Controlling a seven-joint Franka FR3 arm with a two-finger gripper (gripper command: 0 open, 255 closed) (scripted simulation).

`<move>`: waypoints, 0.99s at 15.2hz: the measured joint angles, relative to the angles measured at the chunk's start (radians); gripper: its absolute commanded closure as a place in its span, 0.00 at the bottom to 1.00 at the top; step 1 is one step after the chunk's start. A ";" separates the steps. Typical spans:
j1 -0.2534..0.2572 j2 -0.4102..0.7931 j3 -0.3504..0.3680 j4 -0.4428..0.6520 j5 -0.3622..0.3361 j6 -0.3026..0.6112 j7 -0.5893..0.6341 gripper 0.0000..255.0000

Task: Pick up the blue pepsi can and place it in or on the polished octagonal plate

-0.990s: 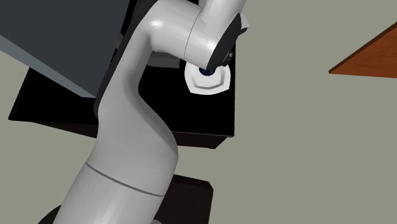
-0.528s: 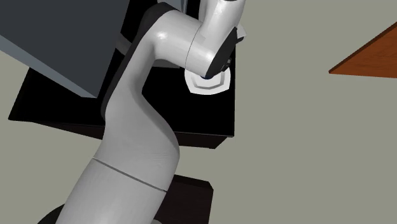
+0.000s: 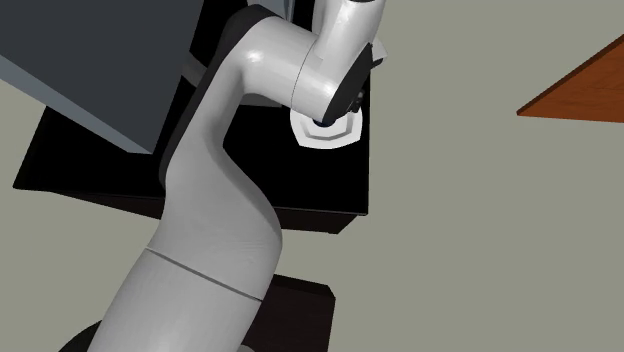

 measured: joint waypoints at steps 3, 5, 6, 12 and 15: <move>0.000 0.000 0.000 0.000 0.000 0.000 0.000 0.00; -0.002 -0.002 -0.001 0.012 0.000 -0.014 -0.001 0.00; -0.004 -0.008 -0.001 0.023 0.000 -0.030 -0.001 0.00; -0.008 -0.003 -0.003 0.120 -0.001 -0.123 0.004 0.00; -0.009 -0.002 -0.003 0.123 -0.001 -0.125 0.004 0.00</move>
